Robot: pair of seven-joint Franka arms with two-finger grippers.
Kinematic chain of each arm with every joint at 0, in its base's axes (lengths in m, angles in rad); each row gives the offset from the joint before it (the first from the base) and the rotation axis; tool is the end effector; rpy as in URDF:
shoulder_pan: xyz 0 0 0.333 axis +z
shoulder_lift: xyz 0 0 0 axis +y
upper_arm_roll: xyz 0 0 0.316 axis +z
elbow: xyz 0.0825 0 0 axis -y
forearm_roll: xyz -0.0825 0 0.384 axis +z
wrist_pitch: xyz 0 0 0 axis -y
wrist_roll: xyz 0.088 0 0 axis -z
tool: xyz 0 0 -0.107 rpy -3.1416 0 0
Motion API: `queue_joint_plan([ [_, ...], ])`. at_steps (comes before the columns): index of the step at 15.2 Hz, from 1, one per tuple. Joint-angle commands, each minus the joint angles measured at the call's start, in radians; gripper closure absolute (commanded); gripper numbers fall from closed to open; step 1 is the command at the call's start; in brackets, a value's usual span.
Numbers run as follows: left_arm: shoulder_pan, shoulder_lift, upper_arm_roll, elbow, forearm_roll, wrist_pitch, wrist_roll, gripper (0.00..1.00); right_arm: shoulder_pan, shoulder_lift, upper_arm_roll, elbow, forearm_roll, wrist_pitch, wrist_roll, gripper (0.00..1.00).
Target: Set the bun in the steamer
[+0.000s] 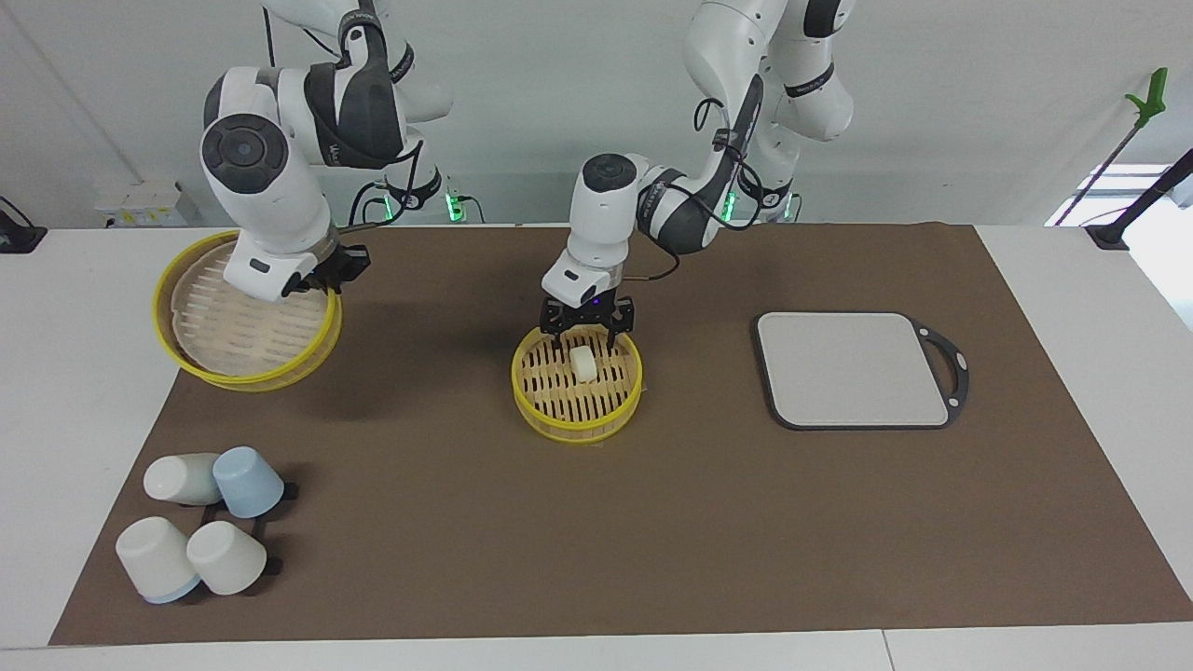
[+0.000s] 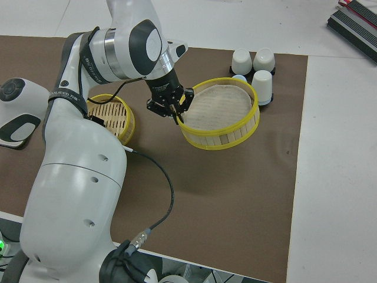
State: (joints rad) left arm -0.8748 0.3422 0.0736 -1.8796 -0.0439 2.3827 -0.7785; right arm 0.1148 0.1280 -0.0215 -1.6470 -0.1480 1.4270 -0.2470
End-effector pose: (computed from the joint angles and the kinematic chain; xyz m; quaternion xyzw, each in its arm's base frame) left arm 0.4451 -0.4644 0.3449 0.9967 0.0002 0.0540 0.0605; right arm 0.5605 0.0355 0.5095 0.9676 0.1684 -0.1779 0.0618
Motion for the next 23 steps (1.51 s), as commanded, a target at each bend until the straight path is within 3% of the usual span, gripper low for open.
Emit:
queue_joint_plan([
  [1,-0.021,0.027,0.023,-0.006,-0.002,0.036,0.013,0.07,-0.004,-0.031,0.008,-0.031,-0.021,0.021,-0.014,1.0],
  [2,-0.021,0.032,0.023,-0.006,-0.002,0.049,0.011,0.13,-0.001,-0.031,0.008,-0.031,-0.021,0.021,-0.009,1.0],
  [4,-0.021,0.032,0.023,-0.004,-0.004,0.047,0.011,0.48,-0.001,-0.031,0.008,-0.033,-0.016,0.018,-0.008,1.0],
  [5,-0.013,0.032,0.023,0.004,-0.004,0.038,0.01,0.6,-0.001,-0.031,0.008,-0.031,-0.013,0.02,-0.009,1.0],
  [13,0.013,0.008,0.029,0.022,-0.014,-0.022,0.005,0.64,0.003,-0.031,0.009,-0.03,-0.004,0.027,-0.002,1.0],
  [18,0.127,-0.161,0.026,0.022,-0.014,-0.232,0.056,0.65,0.008,-0.027,0.02,-0.02,0.033,0.032,0.014,1.0],
  [20,0.198,-0.222,0.026,0.02,-0.014,-0.316,0.109,0.65,0.017,-0.028,0.023,-0.026,0.158,0.106,0.032,1.0],
  [22,0.302,-0.271,0.026,0.011,-0.016,-0.391,0.212,0.65,0.154,-0.021,0.031,-0.031,0.229,0.206,0.111,1.0],
  [23,0.356,-0.285,0.028,0.005,-0.016,-0.42,0.285,0.65,0.248,-0.002,0.029,-0.027,0.238,0.264,0.238,1.0],
])
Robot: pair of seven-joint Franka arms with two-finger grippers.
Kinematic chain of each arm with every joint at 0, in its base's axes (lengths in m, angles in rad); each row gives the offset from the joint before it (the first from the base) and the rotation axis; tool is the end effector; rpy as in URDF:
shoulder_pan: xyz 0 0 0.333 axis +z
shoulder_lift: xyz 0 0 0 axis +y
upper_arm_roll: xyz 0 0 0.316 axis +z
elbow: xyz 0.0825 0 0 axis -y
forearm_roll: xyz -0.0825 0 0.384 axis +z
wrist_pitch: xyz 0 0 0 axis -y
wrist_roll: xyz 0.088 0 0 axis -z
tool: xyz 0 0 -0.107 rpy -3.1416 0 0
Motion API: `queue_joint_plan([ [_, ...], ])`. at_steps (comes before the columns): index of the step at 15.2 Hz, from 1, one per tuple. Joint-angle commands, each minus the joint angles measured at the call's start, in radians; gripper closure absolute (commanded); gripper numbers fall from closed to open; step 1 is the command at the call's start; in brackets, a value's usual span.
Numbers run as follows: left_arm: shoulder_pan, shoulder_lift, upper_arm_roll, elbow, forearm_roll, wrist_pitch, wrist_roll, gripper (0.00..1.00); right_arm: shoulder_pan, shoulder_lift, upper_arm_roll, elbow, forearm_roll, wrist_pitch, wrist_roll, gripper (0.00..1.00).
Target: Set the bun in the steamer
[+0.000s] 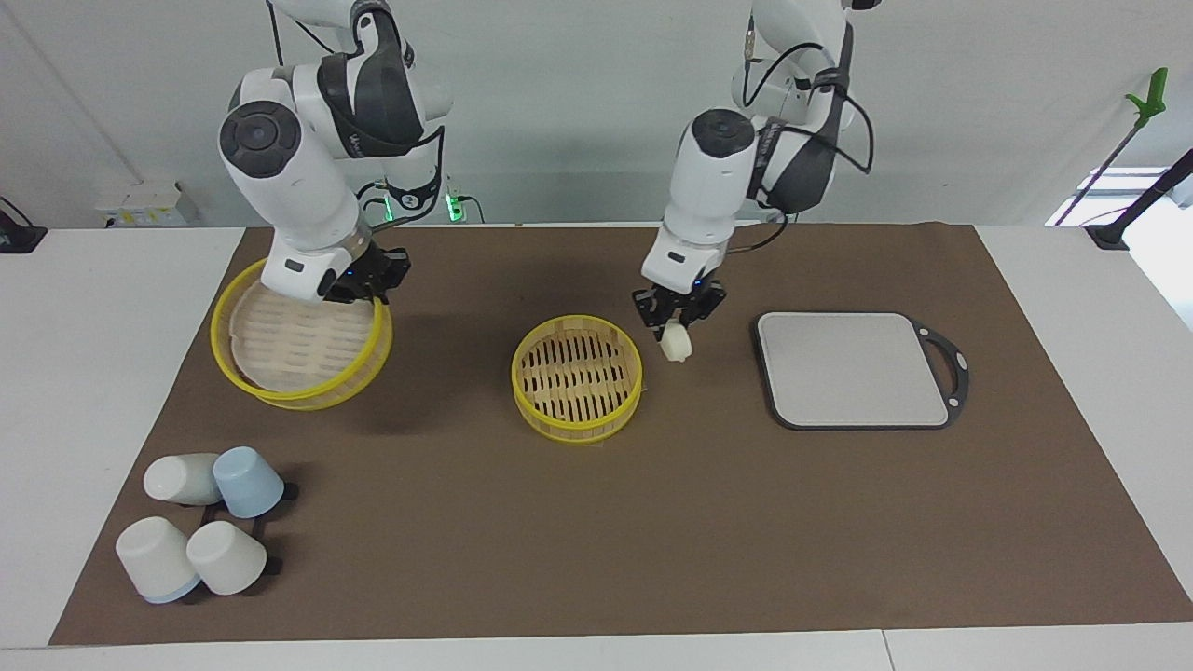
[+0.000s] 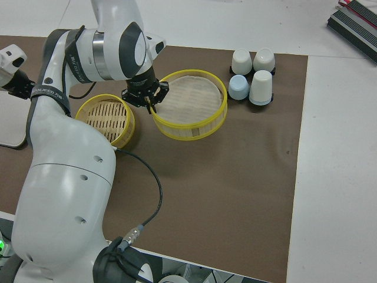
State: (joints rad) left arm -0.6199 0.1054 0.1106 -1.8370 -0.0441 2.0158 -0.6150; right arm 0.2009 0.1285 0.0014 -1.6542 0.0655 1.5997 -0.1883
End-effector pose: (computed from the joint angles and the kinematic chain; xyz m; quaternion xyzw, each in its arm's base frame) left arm 0.5204 -0.2959 0.4761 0.9973 0.0610 0.0236 0.0320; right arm 0.5689 0.1236 0.5147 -0.9771 -0.1893 0.0915 0.0320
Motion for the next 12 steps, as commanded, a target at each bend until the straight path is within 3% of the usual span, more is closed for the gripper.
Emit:
queue_joint_plan([
  [1,0.164,-0.055,-0.009,-0.044,-0.016,-0.081,0.218,0.65,0.234,0.029,0.008,-0.012,0.034,0.17,0.302,1.0],
  [3,0.3,-0.084,-0.009,-0.112,-0.016,-0.08,0.45,0.65,0.352,0.113,0.006,0.029,0.027,0.274,0.374,1.0],
  [6,0.465,-0.128,-0.008,-0.281,-0.016,0.044,0.763,0.65,0.403,0.18,0.008,0.031,0.031,0.41,0.444,1.0],
  [9,0.514,-0.131,-0.006,-0.445,-0.016,0.255,0.865,0.65,0.465,0.243,0.008,0.033,0.03,0.489,0.53,1.0],
  [12,0.522,-0.115,-0.006,-0.548,-0.016,0.406,0.914,0.64,0.471,0.263,0.008,0.022,0.031,0.537,0.553,1.0],
])
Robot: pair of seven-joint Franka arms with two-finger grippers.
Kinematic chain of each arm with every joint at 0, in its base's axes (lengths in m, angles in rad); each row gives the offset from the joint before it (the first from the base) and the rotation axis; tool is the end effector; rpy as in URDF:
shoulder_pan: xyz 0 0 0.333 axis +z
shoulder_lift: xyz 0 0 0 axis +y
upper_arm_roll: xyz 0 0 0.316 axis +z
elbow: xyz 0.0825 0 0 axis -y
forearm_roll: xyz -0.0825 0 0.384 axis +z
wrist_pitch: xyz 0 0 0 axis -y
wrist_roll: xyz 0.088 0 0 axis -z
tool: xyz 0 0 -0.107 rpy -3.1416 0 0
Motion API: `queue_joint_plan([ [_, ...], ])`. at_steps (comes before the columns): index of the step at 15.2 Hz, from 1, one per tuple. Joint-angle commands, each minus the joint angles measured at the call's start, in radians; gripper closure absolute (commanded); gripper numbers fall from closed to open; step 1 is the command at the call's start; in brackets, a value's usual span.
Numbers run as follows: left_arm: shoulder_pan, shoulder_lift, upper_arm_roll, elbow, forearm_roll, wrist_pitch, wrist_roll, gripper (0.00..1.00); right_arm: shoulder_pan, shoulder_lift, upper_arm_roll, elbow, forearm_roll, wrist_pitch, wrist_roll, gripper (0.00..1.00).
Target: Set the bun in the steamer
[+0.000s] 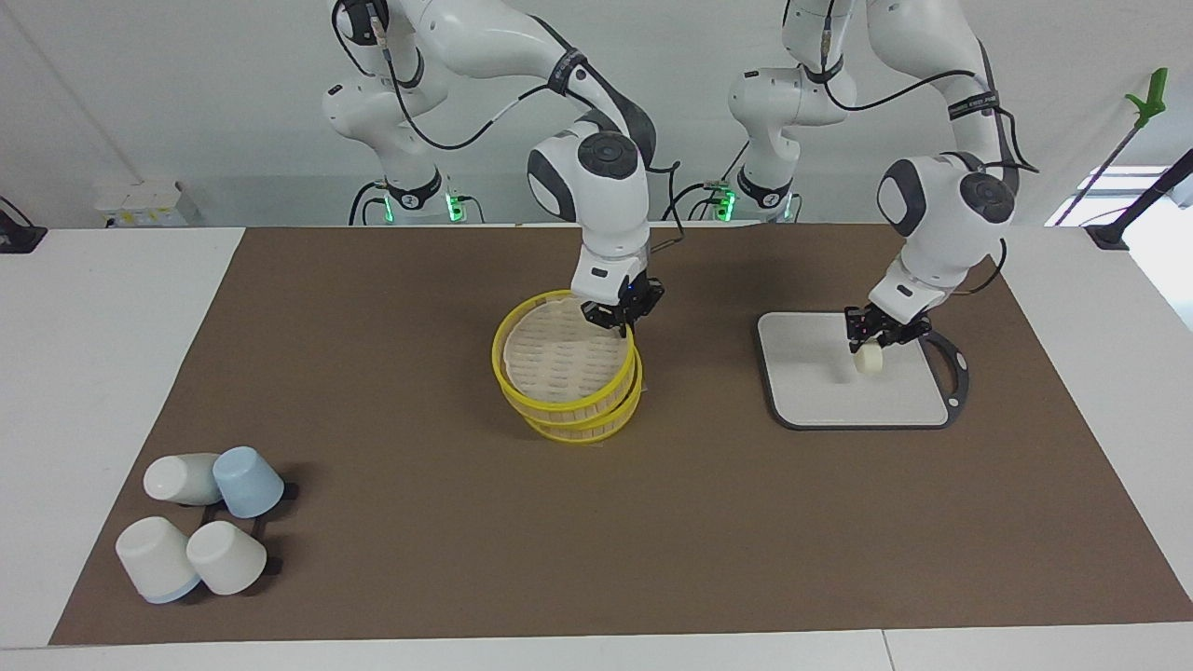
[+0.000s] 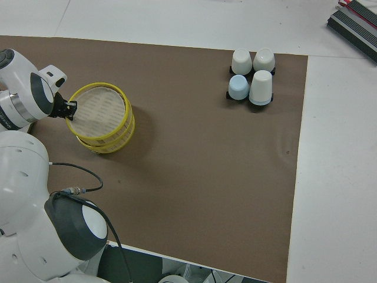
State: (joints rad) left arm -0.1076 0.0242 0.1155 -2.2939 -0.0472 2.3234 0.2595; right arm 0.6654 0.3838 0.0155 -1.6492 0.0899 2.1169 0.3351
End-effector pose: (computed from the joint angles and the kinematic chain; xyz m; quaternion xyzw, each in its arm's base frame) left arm 0.5164 0.0032 0.3400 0.9939 -0.1095 0.0048 0.0154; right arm 0.5203 0.4254 0.3987 -0.9870 -0.1496 -0.0161 0.0573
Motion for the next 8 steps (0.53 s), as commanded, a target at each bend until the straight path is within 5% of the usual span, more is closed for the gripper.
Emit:
queue_joint_plan([
  [1,0.009,-0.03,-0.011,-0.111,-0.014,0.132,0.04,0.64,0.006,0.009,-0.006,0.017,0.007,0.023,0.053,1.0],
  [4,0.009,-0.007,-0.011,-0.122,-0.014,0.169,0.041,0.56,0.031,0.02,-0.006,0.008,0.01,0.058,0.079,1.0],
  [7,0.009,-0.004,-0.011,-0.107,-0.013,0.153,0.038,0.0,0.039,0.033,-0.006,0.0,0.007,0.089,0.127,1.0],
  [8,0.009,-0.006,-0.011,-0.083,-0.013,0.121,0.038,0.0,0.04,0.033,-0.006,-0.006,0.007,0.097,0.125,1.0],
])
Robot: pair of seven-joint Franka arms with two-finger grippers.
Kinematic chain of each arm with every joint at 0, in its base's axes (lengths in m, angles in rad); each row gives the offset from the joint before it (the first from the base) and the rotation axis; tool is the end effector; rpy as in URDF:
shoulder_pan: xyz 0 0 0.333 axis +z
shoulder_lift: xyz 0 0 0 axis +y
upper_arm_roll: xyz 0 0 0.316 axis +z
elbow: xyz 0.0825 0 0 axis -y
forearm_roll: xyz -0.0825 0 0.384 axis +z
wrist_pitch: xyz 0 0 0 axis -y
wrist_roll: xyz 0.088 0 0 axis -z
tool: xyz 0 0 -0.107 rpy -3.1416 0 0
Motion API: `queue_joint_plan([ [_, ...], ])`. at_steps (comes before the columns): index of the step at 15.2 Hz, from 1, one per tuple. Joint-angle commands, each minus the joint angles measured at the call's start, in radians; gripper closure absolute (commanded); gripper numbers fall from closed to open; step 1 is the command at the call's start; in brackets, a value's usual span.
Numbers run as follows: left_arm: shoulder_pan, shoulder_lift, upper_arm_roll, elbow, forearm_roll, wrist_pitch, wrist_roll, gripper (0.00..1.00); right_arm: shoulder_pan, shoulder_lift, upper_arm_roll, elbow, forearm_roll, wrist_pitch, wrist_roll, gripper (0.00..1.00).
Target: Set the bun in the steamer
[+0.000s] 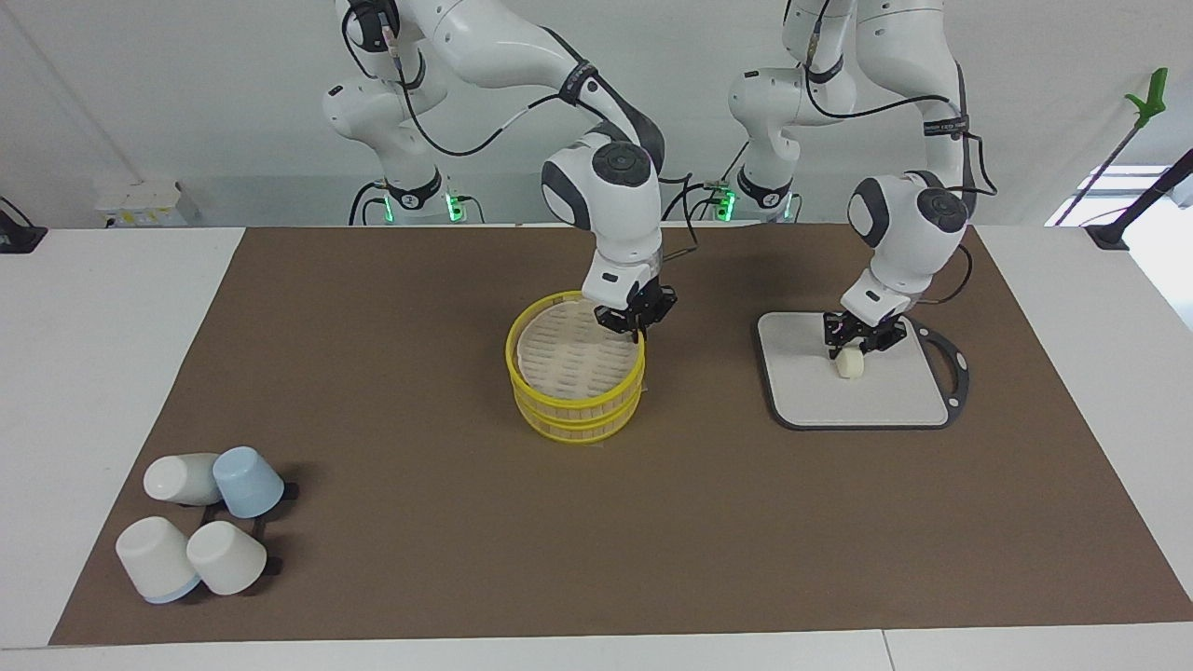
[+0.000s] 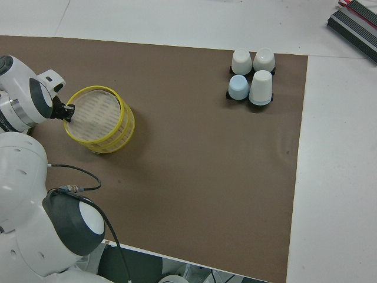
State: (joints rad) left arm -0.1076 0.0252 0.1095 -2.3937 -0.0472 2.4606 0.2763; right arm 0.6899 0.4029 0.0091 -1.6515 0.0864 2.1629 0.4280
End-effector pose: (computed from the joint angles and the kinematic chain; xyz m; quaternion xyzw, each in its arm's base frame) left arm 0.4987 0.0010 0.3102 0.9926 -0.1189 0.0227 0.0108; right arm 0.5167 0.4379 0.3892 -0.9914 -0.1124 -0.0250 0.0618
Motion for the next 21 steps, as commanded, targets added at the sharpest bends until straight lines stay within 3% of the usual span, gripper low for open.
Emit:
queue_joint_plan([
  [1,0.009,-0.01,-0.004,0.069,-0.013,-0.101,0.023,0.0,0.011,0.014,0.0,-0.008,0.01,0.061,0.032,1.0],
  [2,0.009,-0.01,-0.004,0.15,-0.013,-0.208,0.02,0.0,0.008,0.014,0.0,-0.022,0.01,0.08,0.029,0.99],
  [4,0.009,-0.008,-0.002,0.299,-0.01,-0.409,0.012,0.0,0.007,0.01,0.0,-0.045,0.01,0.11,0.026,0.87],
  [6,0.009,-0.016,-0.001,0.425,-0.003,-0.562,-0.018,0.0,0.008,0.01,0.0,-0.044,0.01,0.104,0.026,0.47],
  [7,0.008,-0.022,-0.002,0.482,-0.002,-0.625,-0.072,0.0,0.01,0.01,0.0,-0.038,0.009,0.103,0.031,0.0],
  [9,-0.004,-0.025,-0.005,0.592,0.013,-0.744,-0.179,0.0,0.0,0.01,-0.003,0.014,0.0,0.043,0.034,0.0],
  [12,-0.017,-0.045,-0.016,0.701,0.066,-0.876,-0.252,0.0,-0.047,-0.012,-0.027,0.122,-0.074,-0.162,0.025,0.0],
  [17,-0.009,-0.111,-0.014,0.759,0.066,-1.002,-0.243,0.0,-0.252,-0.309,-0.031,0.093,-0.085,-0.662,0.006,0.0],
  [19,-0.007,-0.111,-0.014,0.759,0.066,-1.005,-0.239,0.0,-0.337,-0.41,-0.031,0.046,-0.083,-0.699,-0.064,0.0],
  [21,-0.015,-0.102,-0.005,0.759,0.066,-1.0,-0.229,0.0,-0.426,-0.452,-0.031,0.006,-0.076,-0.696,-0.148,0.0],
])
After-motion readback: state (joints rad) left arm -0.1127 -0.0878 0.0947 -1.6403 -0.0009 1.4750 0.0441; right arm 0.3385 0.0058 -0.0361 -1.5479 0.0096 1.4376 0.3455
